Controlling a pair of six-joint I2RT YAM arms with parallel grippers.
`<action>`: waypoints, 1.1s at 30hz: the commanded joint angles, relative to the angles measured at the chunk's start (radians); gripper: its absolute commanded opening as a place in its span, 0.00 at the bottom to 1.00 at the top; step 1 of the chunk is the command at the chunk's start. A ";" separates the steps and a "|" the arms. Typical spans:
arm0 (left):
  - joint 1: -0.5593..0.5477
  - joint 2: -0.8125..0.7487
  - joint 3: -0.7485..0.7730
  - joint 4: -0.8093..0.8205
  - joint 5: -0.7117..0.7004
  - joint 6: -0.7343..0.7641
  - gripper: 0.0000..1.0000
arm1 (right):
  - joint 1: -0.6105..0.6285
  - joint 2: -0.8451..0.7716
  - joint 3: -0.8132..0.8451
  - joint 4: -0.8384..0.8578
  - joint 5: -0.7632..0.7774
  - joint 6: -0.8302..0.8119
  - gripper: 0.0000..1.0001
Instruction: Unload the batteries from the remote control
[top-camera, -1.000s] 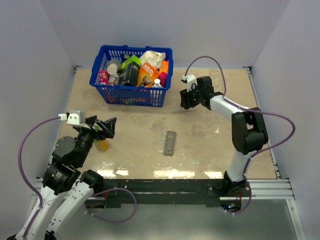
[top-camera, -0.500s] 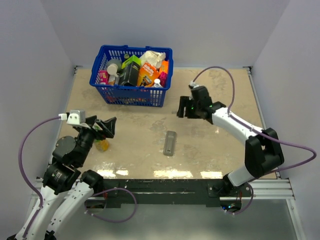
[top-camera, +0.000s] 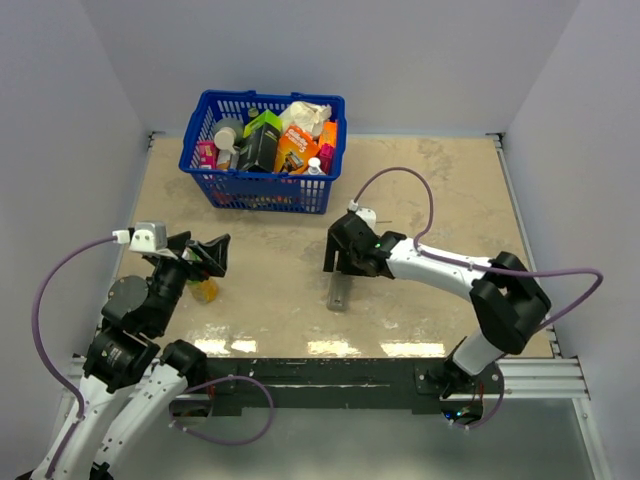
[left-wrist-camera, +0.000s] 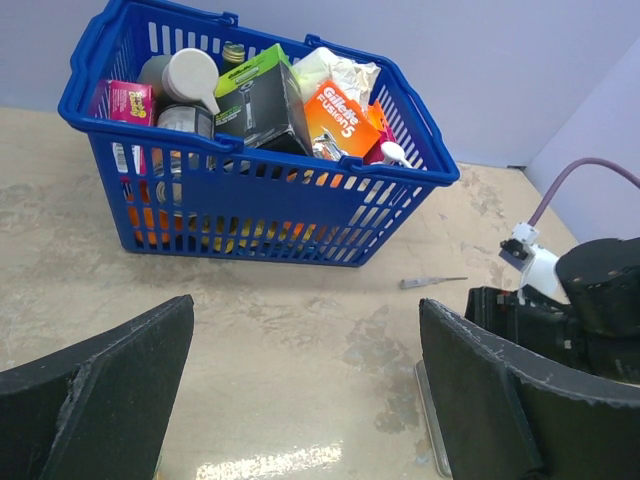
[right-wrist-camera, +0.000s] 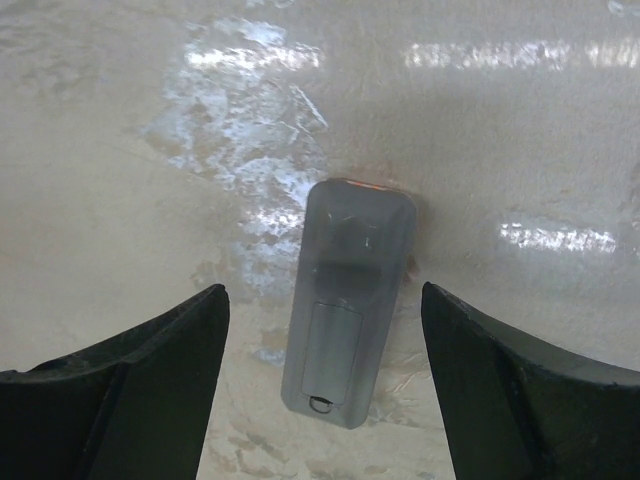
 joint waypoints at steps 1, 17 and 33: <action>0.005 0.011 -0.004 0.040 0.003 -0.010 0.98 | 0.026 0.086 0.064 -0.063 0.127 0.100 0.79; 0.005 0.031 0.004 0.031 0.052 -0.024 0.95 | 0.071 0.209 0.096 -0.099 0.147 0.154 0.55; 0.005 0.339 0.157 -0.018 0.531 -0.191 0.82 | -0.075 0.024 -0.034 0.136 -0.161 0.073 0.38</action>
